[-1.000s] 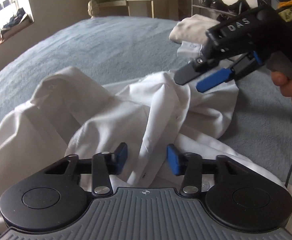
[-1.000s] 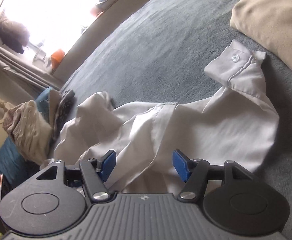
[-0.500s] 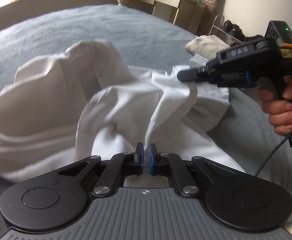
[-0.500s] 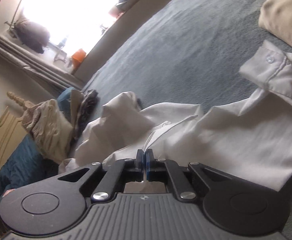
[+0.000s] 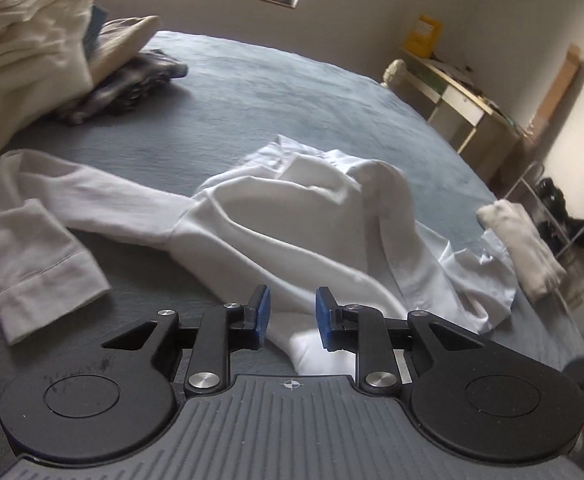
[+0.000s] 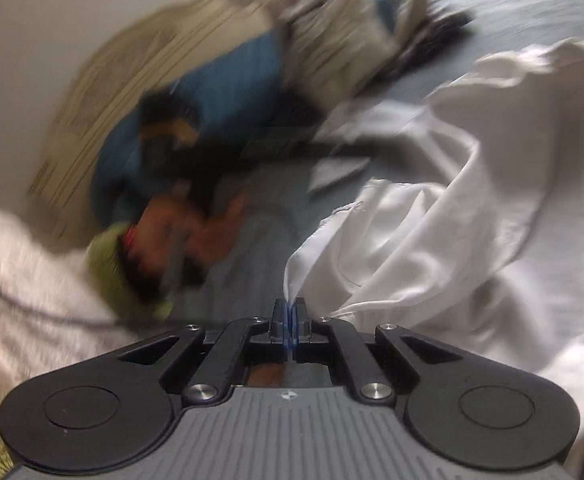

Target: Fold clothes

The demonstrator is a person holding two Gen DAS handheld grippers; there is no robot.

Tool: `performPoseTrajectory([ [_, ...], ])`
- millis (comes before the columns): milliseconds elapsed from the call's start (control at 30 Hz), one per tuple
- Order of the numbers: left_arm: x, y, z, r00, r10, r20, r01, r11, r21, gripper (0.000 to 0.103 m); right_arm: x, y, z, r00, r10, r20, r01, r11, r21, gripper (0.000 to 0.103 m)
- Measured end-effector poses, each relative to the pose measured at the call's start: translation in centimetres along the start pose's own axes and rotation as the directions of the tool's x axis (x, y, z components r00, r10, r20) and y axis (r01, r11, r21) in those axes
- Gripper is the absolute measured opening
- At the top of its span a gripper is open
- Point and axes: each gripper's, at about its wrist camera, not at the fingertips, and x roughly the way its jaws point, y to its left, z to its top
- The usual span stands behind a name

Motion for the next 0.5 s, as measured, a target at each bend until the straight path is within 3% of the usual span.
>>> performPoseTrajectory([
  [167, 0.1, -0.4, -1.8, 0.999, -0.023, -0.036, 0.023, 1.0, 0.019, 0.034, 5.4, 0.5, -1.3, 0.993, 0.061, -0.103, -0.052, 0.995, 0.086, 0.002],
  [267, 0.8, -1.2, -3.2, 0.994, -0.065, -0.093, 0.07, 0.996, 0.055, 0.037, 8.4, -0.3, -2.2, 0.988, 0.007, -0.151, 0.018, 0.987, 0.16, 0.006],
  [367, 1.5, -2.2, -4.2, 0.988, -0.064, -0.141, 0.077, 0.993, 0.093, 0.038, 10.2, -1.3, -3.0, 0.971, -0.072, -0.226, 0.123, 0.967, 0.221, 0.03],
  [433, 1.3, -2.4, -4.6, 0.986, -0.071, -0.151, 0.088, 0.991, 0.104, 0.039, 9.0, -0.9, -3.0, 0.976, -0.073, -0.205, 0.117, 0.97, 0.214, 0.033],
  [500, 0.9, -2.5, -5.0, 0.985, -0.071, -0.156, 0.091, 0.988, 0.122, 0.045, 6.7, -0.3, -2.9, 0.986, -0.076, -0.151, 0.107, 0.973, 0.206, 0.045],
])
